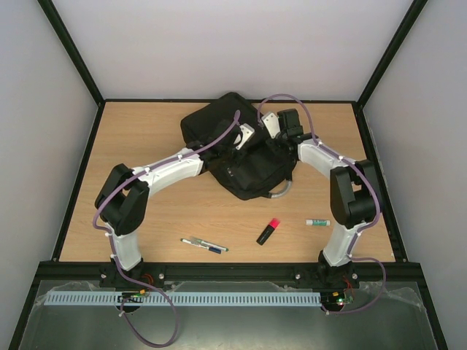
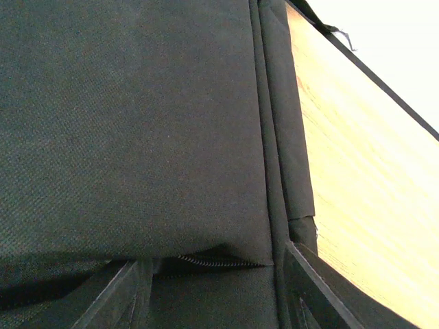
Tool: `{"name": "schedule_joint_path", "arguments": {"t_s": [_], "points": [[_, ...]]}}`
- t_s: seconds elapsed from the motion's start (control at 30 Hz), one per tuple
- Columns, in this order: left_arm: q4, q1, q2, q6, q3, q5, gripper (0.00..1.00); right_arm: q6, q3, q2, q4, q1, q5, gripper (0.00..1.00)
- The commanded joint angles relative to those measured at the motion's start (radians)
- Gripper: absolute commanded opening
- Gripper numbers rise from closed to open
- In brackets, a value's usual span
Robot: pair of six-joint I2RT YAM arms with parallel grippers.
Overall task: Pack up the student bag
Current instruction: Adjust the student bag at the center of the board.
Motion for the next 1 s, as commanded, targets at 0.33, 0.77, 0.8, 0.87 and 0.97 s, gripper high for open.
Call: {"name": "schedule_joint_path", "arguments": {"t_s": [0.33, 0.77, 0.8, 0.87, 0.97], "points": [[-0.005, -0.011, 0.049, 0.056, 0.041, -0.005, 0.56, 0.174, 0.057, -0.009, -0.092, -0.056, -0.141, 0.53], [0.047, -0.051, 0.222, 0.064, 0.14, -0.542, 0.32, 0.288, 0.047, -0.026, -0.142, -0.17, -0.302, 0.53], [0.056, -0.051, 0.226, 0.066, 0.146, -0.555, 0.29, 0.297, 0.04, -0.034, -0.15, -0.193, -0.326, 0.53], [0.066, -0.051, 0.24, 0.081, 0.168, -0.57, 0.2, 0.302, 0.034, -0.041, -0.176, -0.23, -0.358, 0.55], [0.057, -0.053, 0.267, 0.11, 0.208, -0.569, 0.1, 0.273, 0.078, 0.006, -0.267, -0.259, -0.379, 0.57]]}}
